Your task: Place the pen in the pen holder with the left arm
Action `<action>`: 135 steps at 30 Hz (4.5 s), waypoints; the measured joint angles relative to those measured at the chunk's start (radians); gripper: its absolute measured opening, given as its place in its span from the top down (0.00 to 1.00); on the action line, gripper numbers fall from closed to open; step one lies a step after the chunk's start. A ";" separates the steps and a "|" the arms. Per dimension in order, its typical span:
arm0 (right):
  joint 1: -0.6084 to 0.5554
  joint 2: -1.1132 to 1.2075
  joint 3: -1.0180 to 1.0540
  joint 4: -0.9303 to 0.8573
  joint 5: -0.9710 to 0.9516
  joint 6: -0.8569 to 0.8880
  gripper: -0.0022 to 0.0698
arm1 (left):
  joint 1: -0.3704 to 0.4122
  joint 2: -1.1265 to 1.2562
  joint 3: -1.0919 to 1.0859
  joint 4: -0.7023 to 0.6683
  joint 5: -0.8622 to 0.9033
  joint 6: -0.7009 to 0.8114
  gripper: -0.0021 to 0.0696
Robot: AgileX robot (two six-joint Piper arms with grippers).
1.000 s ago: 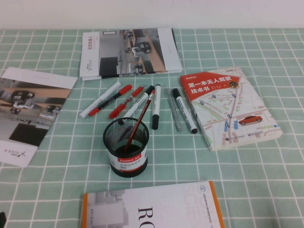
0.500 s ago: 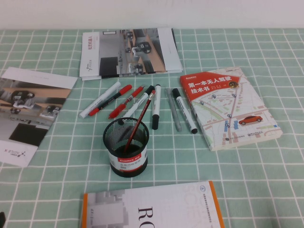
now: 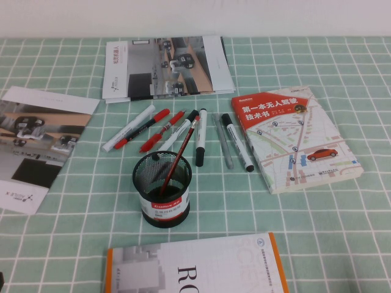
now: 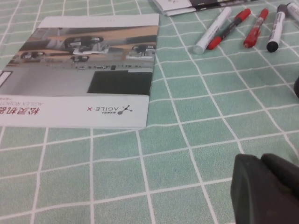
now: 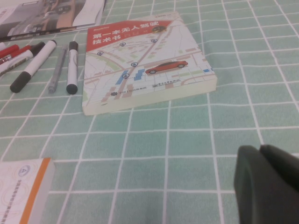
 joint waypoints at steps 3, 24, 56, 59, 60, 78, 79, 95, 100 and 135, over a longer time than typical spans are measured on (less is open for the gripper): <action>0.000 0.000 0.000 0.000 0.000 0.000 1.00 | 0.000 0.000 0.000 -0.003 0.000 -0.005 0.98; 0.000 0.000 0.000 0.000 0.000 0.000 1.00 | 0.000 0.000 0.004 -0.460 -0.275 -0.070 0.98; 0.000 0.000 0.000 0.000 0.000 0.000 1.00 | 0.000 0.834 -0.621 -0.473 -0.003 0.199 0.98; 0.000 0.000 0.000 0.000 0.000 0.000 1.00 | 0.000 0.996 -0.742 -0.473 0.077 0.246 0.98; 0.000 0.000 0.000 0.000 0.000 0.000 1.00 | 0.000 1.049 -0.784 -0.471 0.101 0.261 0.98; 0.000 0.000 0.000 0.000 0.000 0.000 1.00 | 0.000 1.705 -1.429 -0.357 0.433 0.320 0.98; 0.000 0.000 0.000 0.000 0.000 0.000 1.00 | 0.000 1.739 -1.467 -0.348 0.449 0.320 0.98; 0.000 0.000 0.000 0.000 0.000 0.000 1.00 | -0.059 2.152 -1.917 -0.165 0.532 0.293 0.98; 0.000 0.000 0.000 0.000 0.000 0.000 1.00 | -0.075 2.205 -1.932 -0.130 0.538 0.297 0.98; 0.000 0.000 0.000 0.000 0.000 0.000 1.00 | -0.078 2.282 -1.948 -0.069 0.624 0.329 0.72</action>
